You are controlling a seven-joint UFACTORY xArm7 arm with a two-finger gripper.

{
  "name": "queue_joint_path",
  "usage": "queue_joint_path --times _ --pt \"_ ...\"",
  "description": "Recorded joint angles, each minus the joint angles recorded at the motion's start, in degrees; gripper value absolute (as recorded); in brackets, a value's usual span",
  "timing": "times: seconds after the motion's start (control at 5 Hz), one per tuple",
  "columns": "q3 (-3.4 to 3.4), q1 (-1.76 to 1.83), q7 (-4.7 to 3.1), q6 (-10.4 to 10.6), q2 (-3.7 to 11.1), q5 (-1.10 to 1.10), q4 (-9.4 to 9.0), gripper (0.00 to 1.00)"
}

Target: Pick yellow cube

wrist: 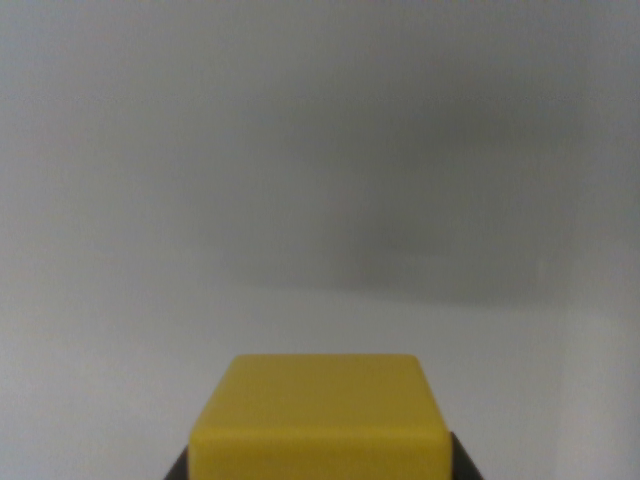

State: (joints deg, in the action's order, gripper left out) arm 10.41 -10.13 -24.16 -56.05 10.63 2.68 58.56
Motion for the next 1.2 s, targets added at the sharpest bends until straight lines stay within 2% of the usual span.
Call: queue_joint_path --times 0.2,0.4,0.6,0.8,1.0,1.2 --pt "0.03 0.04 0.13 -2.5 -0.74 -0.18 1.73 1.0" --pt "0.03 0.04 0.13 -2.5 -0.74 -0.18 1.73 1.0" --pt "0.06 0.09 0.27 -5.0 -1.51 -0.38 3.53 1.0" --pt "0.06 0.09 0.27 -5.0 -1.51 -0.38 3.53 1.0" --pt "0.08 0.13 0.42 -7.6 -2.3 -0.57 5.38 1.0" --pt "0.08 0.13 0.42 -7.6 -2.3 -0.57 5.38 1.0"
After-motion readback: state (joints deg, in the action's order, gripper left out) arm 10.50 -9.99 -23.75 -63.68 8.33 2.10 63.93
